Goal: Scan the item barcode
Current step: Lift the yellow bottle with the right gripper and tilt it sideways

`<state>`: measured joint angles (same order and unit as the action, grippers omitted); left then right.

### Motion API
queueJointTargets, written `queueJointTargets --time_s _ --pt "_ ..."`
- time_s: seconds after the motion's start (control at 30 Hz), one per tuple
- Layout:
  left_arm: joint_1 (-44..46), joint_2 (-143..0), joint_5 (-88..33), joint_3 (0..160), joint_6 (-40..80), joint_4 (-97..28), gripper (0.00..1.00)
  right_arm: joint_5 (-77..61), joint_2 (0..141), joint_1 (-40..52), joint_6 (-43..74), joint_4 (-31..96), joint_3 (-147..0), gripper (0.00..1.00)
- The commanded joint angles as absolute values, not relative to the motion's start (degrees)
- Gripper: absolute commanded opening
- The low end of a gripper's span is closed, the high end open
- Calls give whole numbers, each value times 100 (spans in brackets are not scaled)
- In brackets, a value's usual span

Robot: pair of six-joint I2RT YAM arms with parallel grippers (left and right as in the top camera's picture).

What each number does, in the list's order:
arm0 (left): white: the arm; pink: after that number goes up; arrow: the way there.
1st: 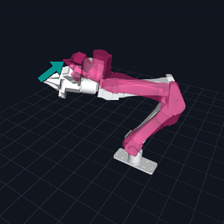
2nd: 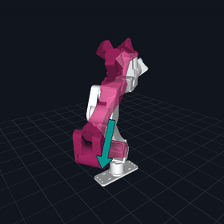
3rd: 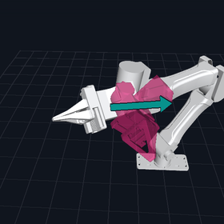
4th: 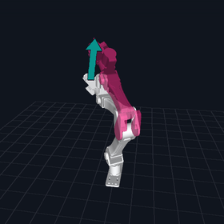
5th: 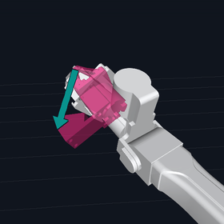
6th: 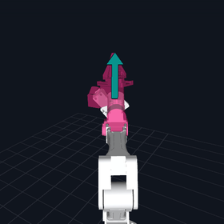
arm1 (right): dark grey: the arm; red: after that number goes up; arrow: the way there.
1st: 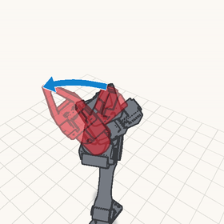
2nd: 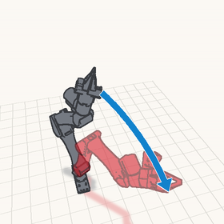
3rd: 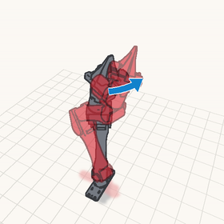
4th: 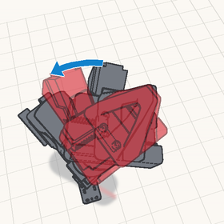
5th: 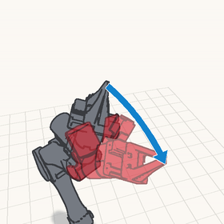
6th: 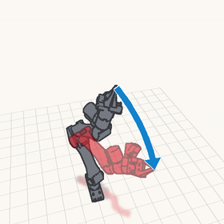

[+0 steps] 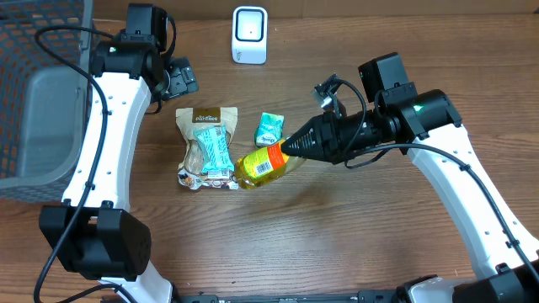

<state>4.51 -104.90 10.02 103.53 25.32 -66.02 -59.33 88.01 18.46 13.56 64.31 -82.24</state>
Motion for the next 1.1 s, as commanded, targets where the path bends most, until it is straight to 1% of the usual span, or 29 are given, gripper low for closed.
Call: queueJointTargets --time_s 0.0,0.17,0.27,0.3,0.37,1.07 --pt "491 -10420 1000 10425 2458 -6593 99 -6309 8676 1844 1184 6436 -8396 15" --pt "489 -10420 1000 10425 2458 -6593 100 -6307 8676 1841 1166 6436 -8396 15" --pt "489 -10420 1002 10425 2458 -6593 99 -6305 8678 1841 1166 6436 -8396 13" --pt "489 -10420 1000 10425 2458 -6593 100 -6305 8678 1841 1166 6436 -8396 10" --pt "491 -10420 1000 10425 2458 -6593 100 -6305 8678 1841 1166 6436 -8396 9" --pt "489 -10420 1002 10425 2460 -6593 100 -6132 8678 1841 1168 6436 -8396 8"
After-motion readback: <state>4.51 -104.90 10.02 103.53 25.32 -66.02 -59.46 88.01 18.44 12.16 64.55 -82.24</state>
